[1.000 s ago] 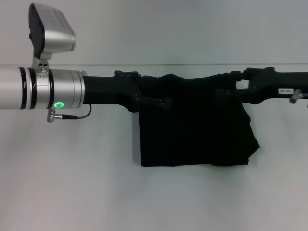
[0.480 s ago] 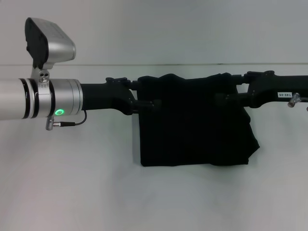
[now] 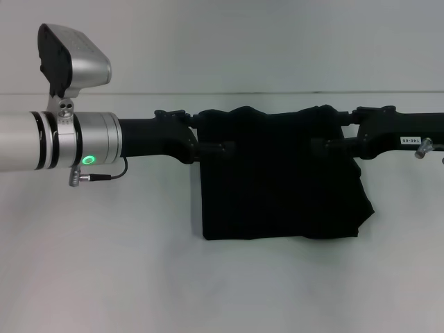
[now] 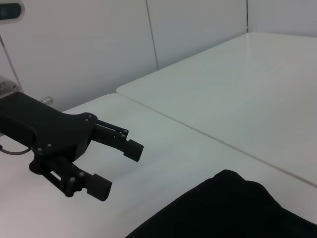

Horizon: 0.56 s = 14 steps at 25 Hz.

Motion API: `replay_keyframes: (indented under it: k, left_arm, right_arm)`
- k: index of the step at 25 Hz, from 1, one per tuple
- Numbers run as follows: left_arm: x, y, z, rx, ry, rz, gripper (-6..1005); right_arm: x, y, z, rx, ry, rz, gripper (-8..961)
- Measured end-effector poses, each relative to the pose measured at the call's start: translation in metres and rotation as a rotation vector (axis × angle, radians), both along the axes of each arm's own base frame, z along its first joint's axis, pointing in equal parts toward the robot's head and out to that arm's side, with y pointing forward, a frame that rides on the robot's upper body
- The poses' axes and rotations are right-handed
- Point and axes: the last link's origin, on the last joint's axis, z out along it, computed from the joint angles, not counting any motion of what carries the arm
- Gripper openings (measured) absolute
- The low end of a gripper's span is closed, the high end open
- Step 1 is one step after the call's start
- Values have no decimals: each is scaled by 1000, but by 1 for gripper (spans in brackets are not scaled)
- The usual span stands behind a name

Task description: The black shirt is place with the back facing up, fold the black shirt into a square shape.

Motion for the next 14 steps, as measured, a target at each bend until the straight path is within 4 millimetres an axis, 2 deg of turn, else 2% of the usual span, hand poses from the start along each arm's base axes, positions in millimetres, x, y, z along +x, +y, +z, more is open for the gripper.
replay_keyframes:
  k: [14]
  left_arm:
    - [-2, -1, -5, 2, -6, 19, 892]
  right_arm:
    - [0, -1, -3, 1, 10, -10, 924]
